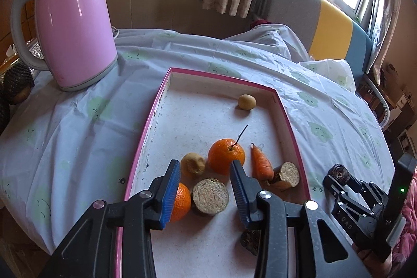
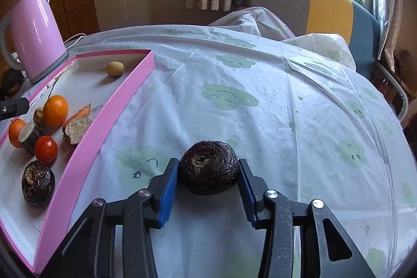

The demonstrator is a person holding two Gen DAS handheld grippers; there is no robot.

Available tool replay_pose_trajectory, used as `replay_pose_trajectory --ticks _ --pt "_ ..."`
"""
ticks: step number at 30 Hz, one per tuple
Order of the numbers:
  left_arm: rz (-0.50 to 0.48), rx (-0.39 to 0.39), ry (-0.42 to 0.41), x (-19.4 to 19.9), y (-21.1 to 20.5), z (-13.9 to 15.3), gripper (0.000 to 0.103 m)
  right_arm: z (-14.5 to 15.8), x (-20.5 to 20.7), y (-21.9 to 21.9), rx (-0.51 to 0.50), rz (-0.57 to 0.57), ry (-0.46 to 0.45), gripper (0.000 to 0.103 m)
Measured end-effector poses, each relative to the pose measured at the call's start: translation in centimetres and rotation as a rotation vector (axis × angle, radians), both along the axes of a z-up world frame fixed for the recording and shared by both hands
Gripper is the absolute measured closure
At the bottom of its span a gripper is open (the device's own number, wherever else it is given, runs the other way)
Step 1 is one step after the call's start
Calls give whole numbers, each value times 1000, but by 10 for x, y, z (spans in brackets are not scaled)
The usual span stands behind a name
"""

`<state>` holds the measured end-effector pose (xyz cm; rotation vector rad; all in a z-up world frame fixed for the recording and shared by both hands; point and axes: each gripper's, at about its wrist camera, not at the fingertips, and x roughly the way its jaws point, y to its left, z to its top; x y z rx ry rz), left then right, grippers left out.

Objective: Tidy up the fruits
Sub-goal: 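Carry the dark taro into the tray and open the right tool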

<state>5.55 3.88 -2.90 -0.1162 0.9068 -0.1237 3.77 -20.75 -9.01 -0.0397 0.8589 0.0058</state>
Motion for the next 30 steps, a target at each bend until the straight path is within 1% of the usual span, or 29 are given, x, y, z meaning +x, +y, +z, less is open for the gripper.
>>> replay_pose_trajectory --ticks 9,20,23,30 --pt "-11 11 -37 -14 -2 11 63 2 0 2 -15 -3 6 59" --pt "-2 17 -38 -25 3 12 63 7 -3 4 -8 -6 26 59" --pt "7 18 -38 -26 7 12 63 14 -6 7 4 7 14 59" --pt "29 11 -39 -28 15 13 63 41 -11 24 42 67 -38 59"
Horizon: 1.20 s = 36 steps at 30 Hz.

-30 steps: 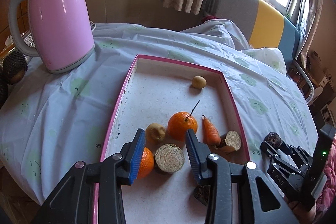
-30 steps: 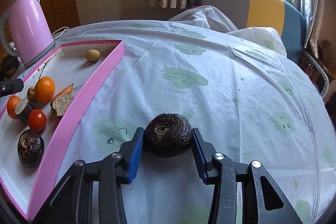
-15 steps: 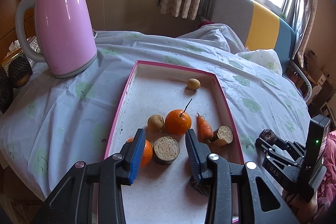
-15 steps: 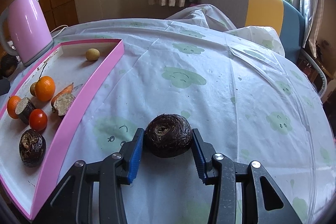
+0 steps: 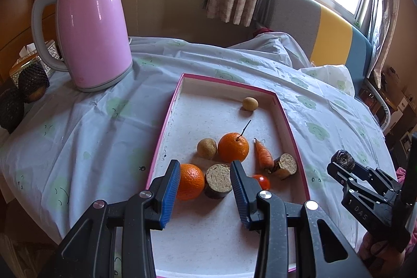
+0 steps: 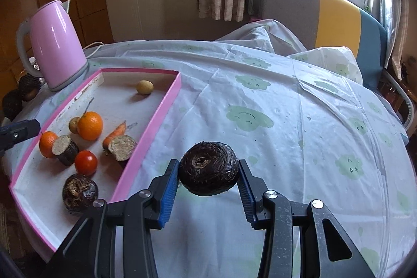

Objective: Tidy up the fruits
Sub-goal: 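Carry the dark taro into the tray and open the right tool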

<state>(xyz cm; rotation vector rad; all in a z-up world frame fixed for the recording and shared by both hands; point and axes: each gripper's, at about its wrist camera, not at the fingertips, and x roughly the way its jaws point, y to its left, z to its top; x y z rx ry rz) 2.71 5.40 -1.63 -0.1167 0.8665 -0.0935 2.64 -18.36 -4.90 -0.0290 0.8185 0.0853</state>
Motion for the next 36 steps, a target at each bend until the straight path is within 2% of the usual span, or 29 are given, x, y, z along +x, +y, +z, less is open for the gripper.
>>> replay_pose_trajectory --ticks 11,19,24,31,34,36 --pt "41 4 -9 -1 14 0 63 19 10 60 16 205 -8 59" --pt "80 9 -6 -1 28 -1 63 -3 43 100 2 287 74 58" --pt "92 6 3 0 31 -4 63 -10 41 110 -19 302 70 45" --pt "99 10 -13 -4 31 0 63 -2 33 105 5 277 51 39" --pt "102 16 -33 -8 30 4 56 5 26 100 18 248 24 31" --pt "99 24 -55 -12 27 9 53 12 19 96 29 225 1 29"
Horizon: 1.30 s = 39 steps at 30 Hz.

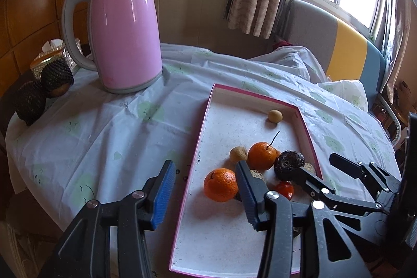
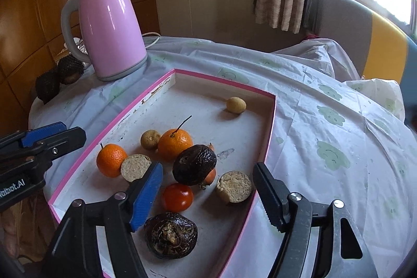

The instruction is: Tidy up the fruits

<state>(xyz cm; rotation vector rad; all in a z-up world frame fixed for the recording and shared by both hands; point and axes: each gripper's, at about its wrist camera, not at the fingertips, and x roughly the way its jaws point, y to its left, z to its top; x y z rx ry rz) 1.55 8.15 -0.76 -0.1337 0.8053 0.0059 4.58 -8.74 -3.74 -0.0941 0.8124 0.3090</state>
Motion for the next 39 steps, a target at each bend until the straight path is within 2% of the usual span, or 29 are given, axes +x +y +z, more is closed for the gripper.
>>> replay_pose_trajectory --ticks 3,9,14,23,30,33,39 --pt "-11 10 -20 -4 -5 5 53 9 -9 -4 16 -37 -34 23" --pt "-34 40 -56 -15 -16 13 53 21 -25 -10 25 -90 -71 17" --pt "-24 73 -77 -21 -22 18 48 22 -36 -13 15 -111 -86 16" --pt "-6 114 -80 -24 -27 20 48 22 -42 -20 25 -140 -89 15" --pt "16 117 -82 -23 -28 22 47 22 -44 -19 23 -138 -101 14" --pt "29 108 -65 -21 -26 20 37 22 -45 -19 24 -140 -105 14" --pt "46 113 -94 -25 -26 23 37 23 -46 -19 21 -138 -113 14"
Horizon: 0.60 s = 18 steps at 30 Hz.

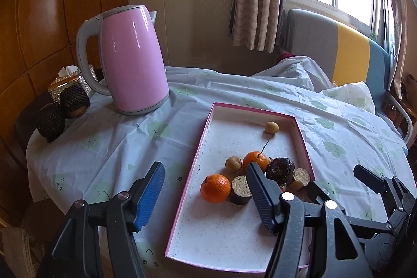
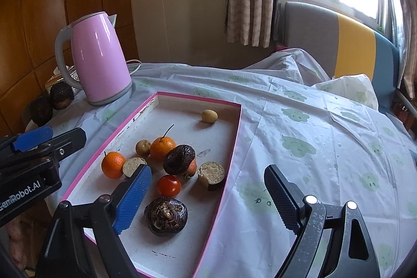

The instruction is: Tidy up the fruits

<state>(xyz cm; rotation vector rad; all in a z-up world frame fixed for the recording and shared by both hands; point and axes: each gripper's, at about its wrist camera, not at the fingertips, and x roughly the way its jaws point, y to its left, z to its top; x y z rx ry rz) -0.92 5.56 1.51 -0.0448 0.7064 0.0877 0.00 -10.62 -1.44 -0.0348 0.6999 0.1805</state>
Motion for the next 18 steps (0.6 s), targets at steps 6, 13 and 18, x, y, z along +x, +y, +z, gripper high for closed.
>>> replay_pose_trajectory --ticks 6,13,18 --pt "-12 40 6 -1 -5 -2 37 1 -1 2 -6 7 -6 13" --pt "0 32 -1 -3 -2 0 37 1 -1 4 -11 9 -8 13" --pt "2 23 5 -3 0 -1 37 1 -2 6 -16 17 -7 13"
